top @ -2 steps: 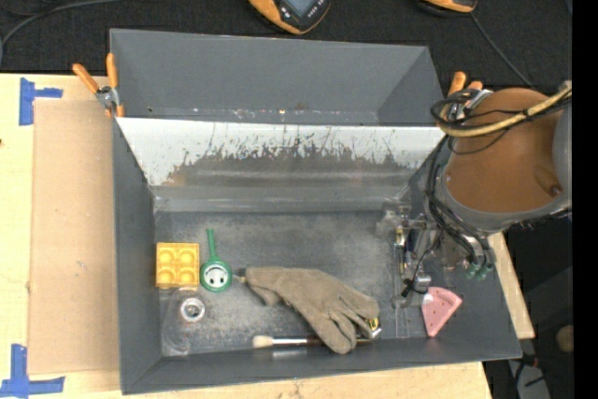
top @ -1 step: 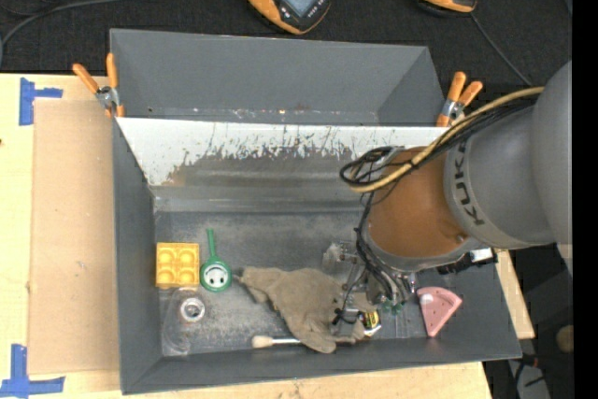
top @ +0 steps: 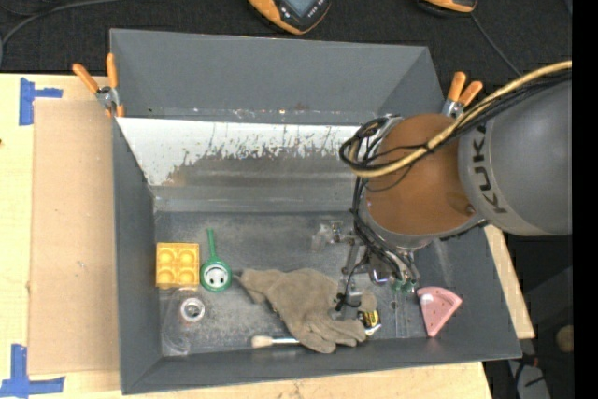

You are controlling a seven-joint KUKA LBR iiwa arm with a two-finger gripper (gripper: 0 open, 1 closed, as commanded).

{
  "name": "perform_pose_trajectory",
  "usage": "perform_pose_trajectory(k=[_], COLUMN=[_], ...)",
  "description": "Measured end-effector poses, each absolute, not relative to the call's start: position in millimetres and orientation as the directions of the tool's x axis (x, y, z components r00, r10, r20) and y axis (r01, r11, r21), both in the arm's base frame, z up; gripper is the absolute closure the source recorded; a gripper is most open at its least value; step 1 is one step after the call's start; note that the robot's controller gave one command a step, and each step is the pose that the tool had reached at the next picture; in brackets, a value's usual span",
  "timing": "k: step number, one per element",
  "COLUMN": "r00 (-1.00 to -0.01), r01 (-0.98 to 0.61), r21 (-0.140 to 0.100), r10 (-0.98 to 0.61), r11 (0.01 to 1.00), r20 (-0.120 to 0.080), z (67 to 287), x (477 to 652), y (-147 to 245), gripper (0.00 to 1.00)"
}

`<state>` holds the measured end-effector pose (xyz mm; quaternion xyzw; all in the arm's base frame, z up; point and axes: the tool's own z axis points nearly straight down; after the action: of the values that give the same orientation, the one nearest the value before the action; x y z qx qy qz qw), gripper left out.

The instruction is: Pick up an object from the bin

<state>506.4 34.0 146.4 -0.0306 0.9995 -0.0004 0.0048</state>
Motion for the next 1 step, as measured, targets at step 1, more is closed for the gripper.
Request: perform_pose_trajectory(k=[1], r00=[-0.995], r01=[0.099], r21=[-0.002], r10=[0.099], r11=[0.995], r20=[0.018], z=[76.6], x=[501.8], y=[5.9], gripper=[0.00])
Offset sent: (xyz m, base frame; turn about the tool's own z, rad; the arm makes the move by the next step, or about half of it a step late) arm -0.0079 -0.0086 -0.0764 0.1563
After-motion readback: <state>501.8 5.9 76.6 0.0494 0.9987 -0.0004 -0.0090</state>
